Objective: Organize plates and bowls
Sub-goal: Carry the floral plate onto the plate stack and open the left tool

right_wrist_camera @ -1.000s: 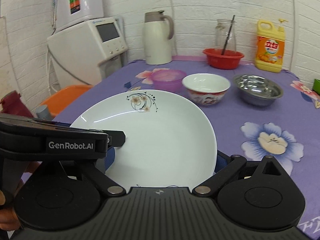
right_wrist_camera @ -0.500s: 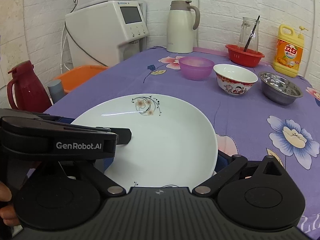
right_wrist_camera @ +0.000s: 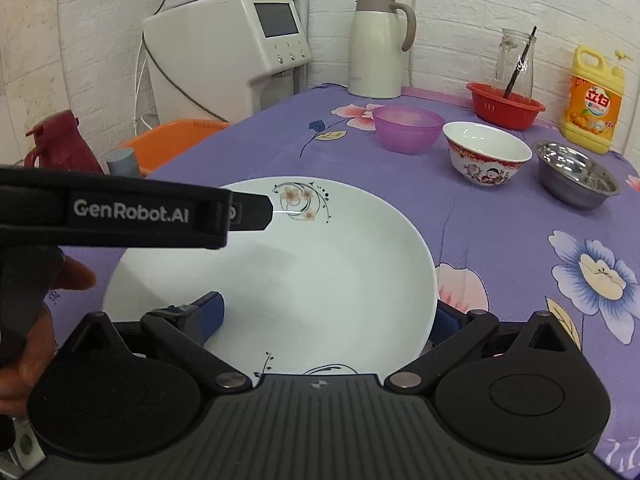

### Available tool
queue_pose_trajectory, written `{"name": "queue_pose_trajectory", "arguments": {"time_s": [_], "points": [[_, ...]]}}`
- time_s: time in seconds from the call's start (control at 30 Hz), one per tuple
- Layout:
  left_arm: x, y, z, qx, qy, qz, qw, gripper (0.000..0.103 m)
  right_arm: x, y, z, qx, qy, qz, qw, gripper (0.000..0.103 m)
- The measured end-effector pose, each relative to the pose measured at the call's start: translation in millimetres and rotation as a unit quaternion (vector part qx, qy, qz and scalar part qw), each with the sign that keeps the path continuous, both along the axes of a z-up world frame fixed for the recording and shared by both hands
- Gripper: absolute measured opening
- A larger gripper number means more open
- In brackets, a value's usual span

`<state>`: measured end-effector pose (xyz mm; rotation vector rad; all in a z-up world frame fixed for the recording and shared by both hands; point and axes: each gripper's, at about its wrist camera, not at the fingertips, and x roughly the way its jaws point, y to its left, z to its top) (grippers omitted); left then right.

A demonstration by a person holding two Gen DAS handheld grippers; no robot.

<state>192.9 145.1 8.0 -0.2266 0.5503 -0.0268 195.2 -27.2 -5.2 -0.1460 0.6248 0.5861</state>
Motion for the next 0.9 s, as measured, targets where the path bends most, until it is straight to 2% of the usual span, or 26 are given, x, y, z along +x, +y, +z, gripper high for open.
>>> {"name": "queue_pose_trajectory", "arguments": {"time_s": [0.1, 0.3, 0.43, 0.57, 0.67, 0.9], "points": [[-3, -1, 6, 0.000, -0.013, 0.001, 0.9999, 0.071, 2, -9, 5, 0.027, 0.007, -0.013, 1.000, 0.103], [0, -8, 13, 0.001, -0.024, -0.002, 0.9997, 0.071, 2, -13, 7, 0.022, 0.003, -0.023, 0.999, 0.103], [3, -10, 14, 0.001, -0.020, -0.002, 0.9998, 0.072, 9, -6, -1, -0.038, 0.019, 0.004, 0.999, 0.103], [1, -11, 16, 0.000, -0.023, 0.002, 0.9997, 0.072, 2, -22, 12, 0.007, -0.015, -0.018, 1.000, 0.103], [2, -12, 17, -0.001, -0.023, 0.001, 0.9997, 0.072, 4, -33, 17, 0.020, -0.023, -0.034, 0.999, 0.103], [14, -29, 15, -0.017, -0.007, -0.018, 0.9997, 0.072, 20, -82, 20, 0.074, -0.002, -0.092, 0.993, 0.103]]}}
